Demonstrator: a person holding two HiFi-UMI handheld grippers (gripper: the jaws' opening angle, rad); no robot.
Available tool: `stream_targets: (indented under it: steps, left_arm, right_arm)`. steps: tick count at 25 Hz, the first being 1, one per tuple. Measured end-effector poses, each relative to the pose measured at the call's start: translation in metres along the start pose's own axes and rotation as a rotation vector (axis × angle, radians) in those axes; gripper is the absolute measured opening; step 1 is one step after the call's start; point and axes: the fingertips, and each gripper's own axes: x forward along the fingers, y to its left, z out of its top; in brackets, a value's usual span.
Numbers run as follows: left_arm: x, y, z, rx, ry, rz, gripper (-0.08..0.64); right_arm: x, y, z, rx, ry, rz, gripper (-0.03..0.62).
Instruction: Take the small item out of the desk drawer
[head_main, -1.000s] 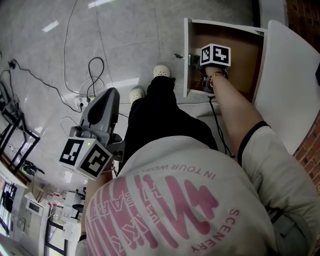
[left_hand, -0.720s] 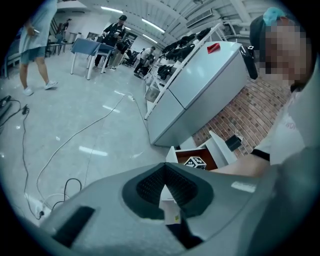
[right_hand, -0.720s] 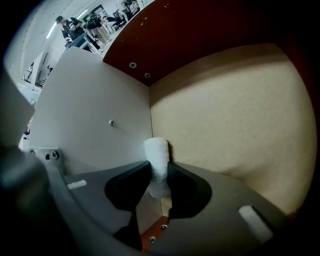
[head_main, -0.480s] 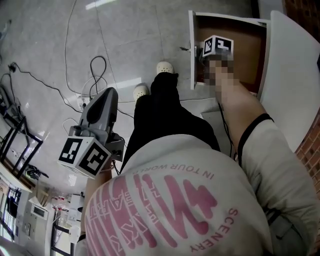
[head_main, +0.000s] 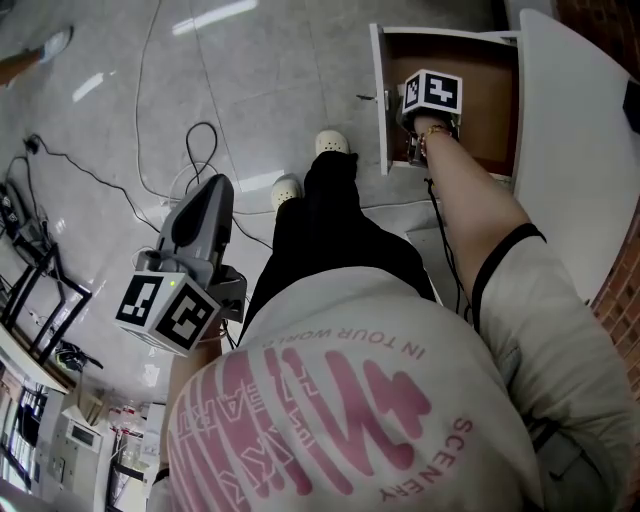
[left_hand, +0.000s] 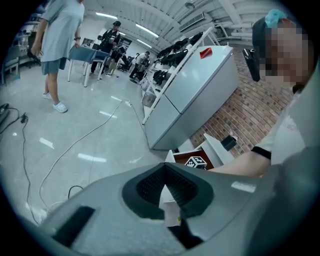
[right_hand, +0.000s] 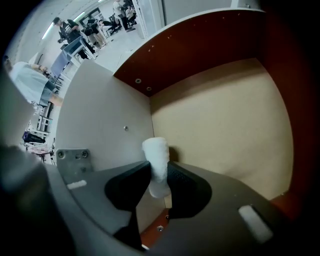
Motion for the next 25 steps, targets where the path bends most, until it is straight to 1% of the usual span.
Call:
stream_targets:
  steps: [6,11,16,19,25]
  left_arm:
    - [-0.017,-0.016,0.009,0.044,-0.032,-0.014,0.006]
    - [-0.035,-0.019,0.023,0.065,-0.073,-0.015,0.006]
    - [-0.042,-0.031,0.025,0.097,-0.107,-0.04,0.006]
    - [-0.048,-0.038,0.028,0.115,-0.133,-0.053,0.006]
    - [-0.068,-0.051,0.048,0.144,-0.184,-0.078,0.006]
  right_arm:
    - [-0.023,-0.004,-0.008,-0.003,-0.027,-0.002,0.12]
    - [-0.045,0.002,-0.012,0.005,-0.054,-0.004,0.12]
    - [-0.062,0.005,-0.02,-0.019,-0.083,0.0,0.12]
    - [-0.074,0.003,-0.025,-0.003,-0.109,0.0,0.12]
    - [-0.112,0.006,-0.038,-0.013,-0.152,-0.011,0.12]
